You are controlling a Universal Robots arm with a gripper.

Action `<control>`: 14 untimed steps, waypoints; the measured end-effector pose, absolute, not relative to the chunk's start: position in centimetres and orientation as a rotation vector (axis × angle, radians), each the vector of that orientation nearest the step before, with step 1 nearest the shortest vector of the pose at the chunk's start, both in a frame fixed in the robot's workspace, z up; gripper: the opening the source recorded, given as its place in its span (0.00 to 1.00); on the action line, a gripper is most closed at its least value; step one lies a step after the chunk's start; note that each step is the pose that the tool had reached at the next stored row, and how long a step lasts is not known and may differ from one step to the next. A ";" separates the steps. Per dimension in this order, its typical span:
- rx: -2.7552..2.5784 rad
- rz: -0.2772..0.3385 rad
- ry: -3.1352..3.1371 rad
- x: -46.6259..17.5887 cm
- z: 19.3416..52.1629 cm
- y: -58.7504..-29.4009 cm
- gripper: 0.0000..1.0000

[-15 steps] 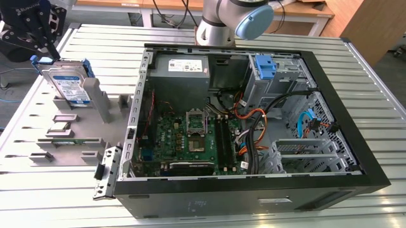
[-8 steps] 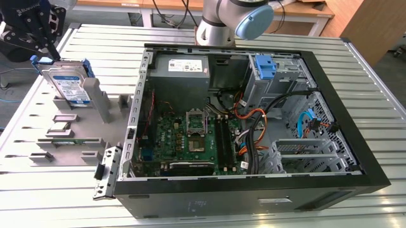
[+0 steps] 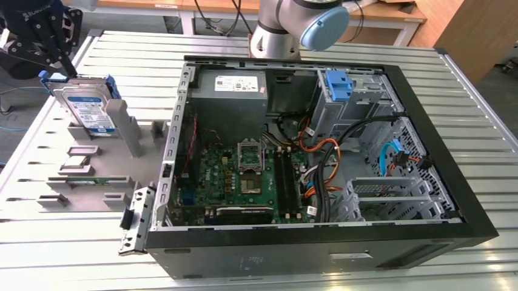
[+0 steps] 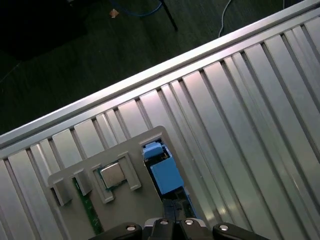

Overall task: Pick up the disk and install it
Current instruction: 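Pick up the disk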

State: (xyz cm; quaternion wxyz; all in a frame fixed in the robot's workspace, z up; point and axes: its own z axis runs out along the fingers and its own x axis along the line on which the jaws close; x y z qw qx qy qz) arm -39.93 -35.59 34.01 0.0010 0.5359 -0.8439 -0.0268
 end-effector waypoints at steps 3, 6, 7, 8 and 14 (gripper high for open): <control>1.720 -0.083 -2.624 -39.9 34.0 -35.6 0.11; 1.763 -0.083 -2.594 -39.9 34.0 -35.6 0.11; 1.777 -0.083 -2.584 -39.9 33.9 -35.6 0.11; 1.792 -0.083 -2.573 -39.9 33.9 -35.6 0.11; 1.878 -0.083 -2.509 -39.9 33.9 -35.6 0.11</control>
